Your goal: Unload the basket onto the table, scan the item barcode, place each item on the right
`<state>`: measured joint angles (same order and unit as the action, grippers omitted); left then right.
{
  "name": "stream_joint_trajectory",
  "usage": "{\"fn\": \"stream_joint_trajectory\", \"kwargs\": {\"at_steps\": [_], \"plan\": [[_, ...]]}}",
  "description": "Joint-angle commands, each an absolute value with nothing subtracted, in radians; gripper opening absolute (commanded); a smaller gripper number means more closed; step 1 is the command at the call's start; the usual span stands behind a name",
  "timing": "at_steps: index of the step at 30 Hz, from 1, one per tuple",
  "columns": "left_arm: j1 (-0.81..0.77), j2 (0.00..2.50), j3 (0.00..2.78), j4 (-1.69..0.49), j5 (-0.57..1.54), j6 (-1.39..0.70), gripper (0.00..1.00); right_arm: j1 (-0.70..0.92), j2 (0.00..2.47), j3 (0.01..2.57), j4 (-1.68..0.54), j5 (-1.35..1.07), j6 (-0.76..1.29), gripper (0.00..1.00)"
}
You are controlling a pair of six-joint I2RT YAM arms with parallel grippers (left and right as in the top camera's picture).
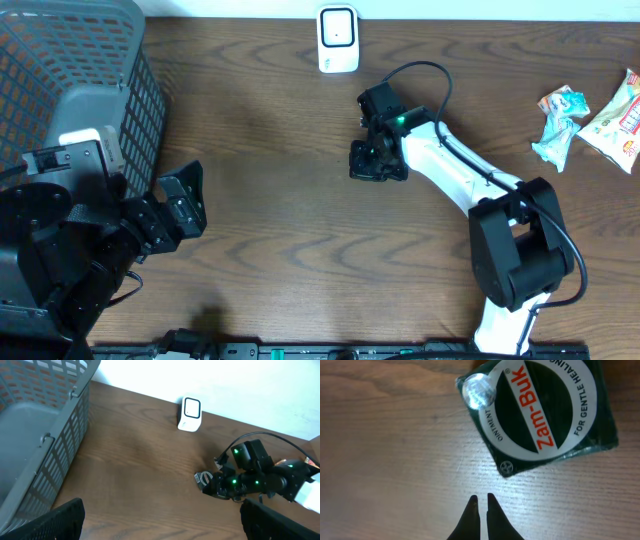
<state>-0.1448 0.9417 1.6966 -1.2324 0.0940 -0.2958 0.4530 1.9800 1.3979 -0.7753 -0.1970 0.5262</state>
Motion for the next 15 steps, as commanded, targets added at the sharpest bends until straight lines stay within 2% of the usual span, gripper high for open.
{"fn": "stream_joint_trajectory", "kwargs": {"at_steps": [1, 15], "plan": [[-0.141, 0.942, 1.704, -1.234, 0.081, -0.305, 0.98, 0.460, 2.011, 1.396, -0.771, -0.127, 0.592, 0.01], [-0.141, 0.942, 1.704, -1.234, 0.081, -0.305, 0.98, 0.427, 2.053, 1.404, -0.706, 0.089, 0.638, 0.01]]}}
